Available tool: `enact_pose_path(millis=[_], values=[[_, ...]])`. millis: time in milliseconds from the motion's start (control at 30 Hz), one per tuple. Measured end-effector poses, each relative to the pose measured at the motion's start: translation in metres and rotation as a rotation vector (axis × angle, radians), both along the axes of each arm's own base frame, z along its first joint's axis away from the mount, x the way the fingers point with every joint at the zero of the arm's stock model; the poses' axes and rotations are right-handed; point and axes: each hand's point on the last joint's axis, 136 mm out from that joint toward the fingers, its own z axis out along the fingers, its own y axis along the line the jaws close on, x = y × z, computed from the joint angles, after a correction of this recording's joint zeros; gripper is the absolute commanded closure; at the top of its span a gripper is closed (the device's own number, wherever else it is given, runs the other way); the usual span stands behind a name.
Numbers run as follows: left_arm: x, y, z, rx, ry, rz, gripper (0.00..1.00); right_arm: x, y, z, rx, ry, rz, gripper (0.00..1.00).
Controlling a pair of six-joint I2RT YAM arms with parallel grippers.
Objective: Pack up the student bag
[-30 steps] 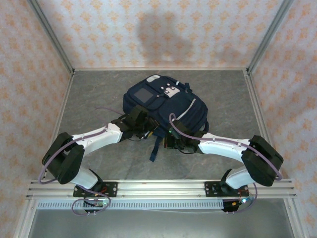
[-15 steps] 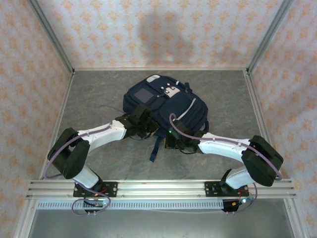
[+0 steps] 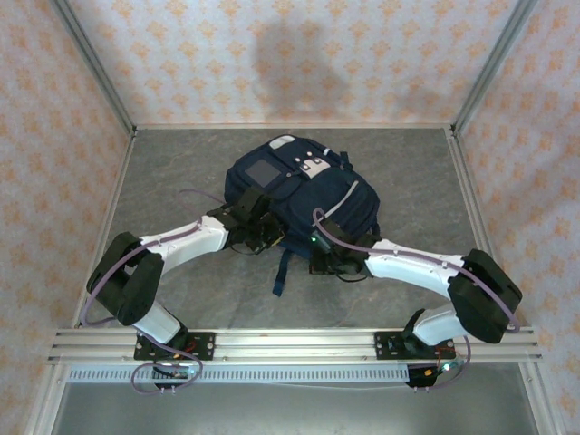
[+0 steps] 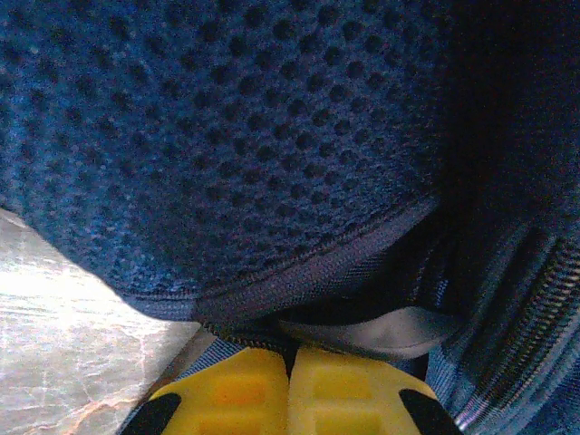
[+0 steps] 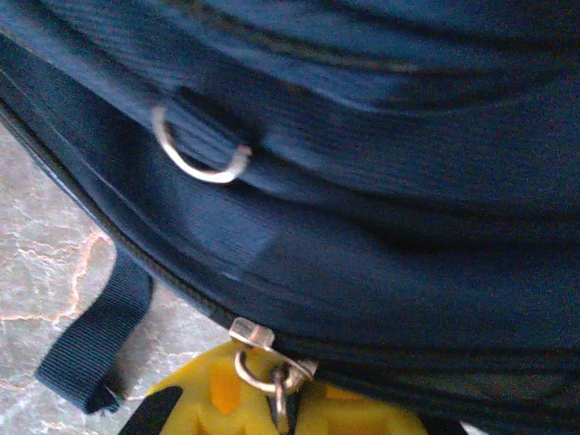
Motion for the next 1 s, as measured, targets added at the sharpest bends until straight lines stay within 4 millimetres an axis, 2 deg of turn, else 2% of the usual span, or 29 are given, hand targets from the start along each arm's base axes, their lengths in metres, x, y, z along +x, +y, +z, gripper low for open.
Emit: enact_pose_path(millis=[167,333,500,600,733,867,1000], values=[[0.004,0.013,-0.001,0.021,-0.003,-0.009,0.95,-0.004,-0.009,0.003,-0.013,0.018,0.026,1.00],[0.008,0.031,-0.002,0.053,0.002,-0.026,0.95,-0.009,-0.008,0.003,-0.003,0.052,0.076,1.00],[0.019,0.053,0.003,0.102,0.008,-0.037,0.94,-0.008,0.015,0.003,0.023,0.117,0.166,1.00],[0.028,0.066,0.003,0.123,0.021,-0.028,0.85,-0.007,0.033,0.000,0.055,0.166,0.196,1.00],[0.029,0.080,0.005,0.125,0.030,0.010,0.65,-0.003,0.044,-0.009,0.070,0.220,0.179,1.00],[0.006,0.085,0.011,0.094,0.037,0.052,0.54,0.001,0.051,-0.013,0.105,0.241,0.119,1.00],[-0.019,0.074,0.017,0.043,0.039,0.062,0.50,0.005,0.057,-0.015,0.132,0.256,0.073,1.00]])
